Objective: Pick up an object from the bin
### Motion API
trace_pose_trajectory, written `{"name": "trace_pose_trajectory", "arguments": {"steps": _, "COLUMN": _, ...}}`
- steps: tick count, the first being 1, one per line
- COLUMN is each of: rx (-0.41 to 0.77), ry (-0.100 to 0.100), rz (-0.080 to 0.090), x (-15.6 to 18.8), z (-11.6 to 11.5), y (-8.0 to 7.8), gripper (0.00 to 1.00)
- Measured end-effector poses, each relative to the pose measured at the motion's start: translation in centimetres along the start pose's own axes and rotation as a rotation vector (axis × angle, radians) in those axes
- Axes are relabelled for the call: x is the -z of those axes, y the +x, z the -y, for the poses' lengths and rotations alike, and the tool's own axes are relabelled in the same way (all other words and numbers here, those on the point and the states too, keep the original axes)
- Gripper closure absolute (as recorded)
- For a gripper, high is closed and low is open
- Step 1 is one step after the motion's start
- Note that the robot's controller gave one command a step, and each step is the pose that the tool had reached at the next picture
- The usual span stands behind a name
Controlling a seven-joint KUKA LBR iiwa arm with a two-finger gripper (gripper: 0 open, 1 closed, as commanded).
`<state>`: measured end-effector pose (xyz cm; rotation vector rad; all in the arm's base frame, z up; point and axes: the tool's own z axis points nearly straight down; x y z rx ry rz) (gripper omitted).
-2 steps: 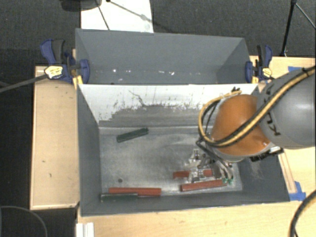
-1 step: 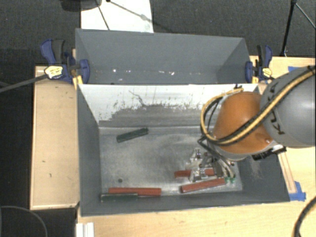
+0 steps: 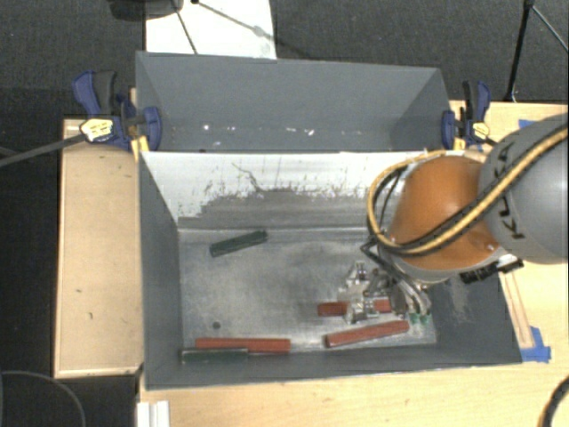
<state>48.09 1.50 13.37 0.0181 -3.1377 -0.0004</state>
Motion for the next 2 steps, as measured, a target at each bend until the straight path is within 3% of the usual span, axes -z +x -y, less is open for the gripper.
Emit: {"name": "trace_pose_trajectory", "arguments": {"steps": 2, "rx": -0.003, "ry": 0.0, "rz": 0.008, "x": 3.7, "z": 0.0, "y": -0.2, "gripper": 1.0}}
